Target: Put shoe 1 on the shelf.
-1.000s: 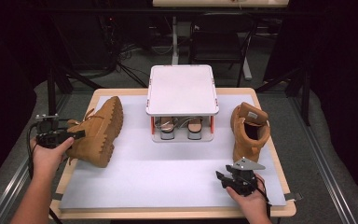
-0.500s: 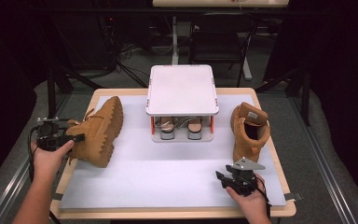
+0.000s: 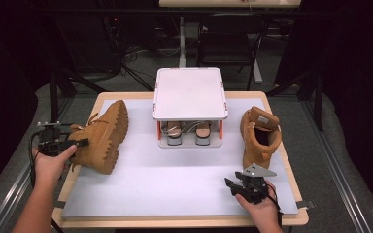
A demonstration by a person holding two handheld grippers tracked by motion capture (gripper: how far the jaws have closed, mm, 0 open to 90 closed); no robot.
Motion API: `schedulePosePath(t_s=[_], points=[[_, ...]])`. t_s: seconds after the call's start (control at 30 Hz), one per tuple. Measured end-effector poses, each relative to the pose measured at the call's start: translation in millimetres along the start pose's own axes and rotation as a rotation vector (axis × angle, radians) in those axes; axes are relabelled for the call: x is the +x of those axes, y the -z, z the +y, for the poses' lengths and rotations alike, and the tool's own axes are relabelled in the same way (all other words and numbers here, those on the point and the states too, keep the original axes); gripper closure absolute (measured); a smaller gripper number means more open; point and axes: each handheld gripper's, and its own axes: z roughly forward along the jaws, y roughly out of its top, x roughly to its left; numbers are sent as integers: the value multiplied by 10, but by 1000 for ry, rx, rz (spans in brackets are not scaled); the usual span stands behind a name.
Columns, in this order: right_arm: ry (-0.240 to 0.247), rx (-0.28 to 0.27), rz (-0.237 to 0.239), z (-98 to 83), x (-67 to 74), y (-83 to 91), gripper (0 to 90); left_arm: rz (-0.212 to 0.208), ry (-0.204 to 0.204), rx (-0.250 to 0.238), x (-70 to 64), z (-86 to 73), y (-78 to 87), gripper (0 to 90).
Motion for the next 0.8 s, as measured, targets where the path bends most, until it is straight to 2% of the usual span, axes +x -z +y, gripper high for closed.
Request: schedulePosePath(t_s=[0.07, 0.17, 0.23, 0.4, 0.5, 0.8], points=[[1, 0, 1, -1, 0, -1, 503, -5, 5, -7, 5, -4, -7, 162], [0, 0, 3, 1, 3, -7, 501, -67, 29, 24, -13, -6, -56, 162], [-1, -4, 2, 2, 6, -11, 499, -48, 7, 27, -51, 5, -51, 139], [-1, -2, 5, -1, 0, -8, 498, -49, 18, 26, -48, 4, -51, 153], [-2, -1, 0, -3, -8, -10, 498, -37, 2, 24, -76, 16, -25, 169], [0, 4, 8, -1, 2, -18, 497, -22, -19, 2, -159, 51, 98, 313]])
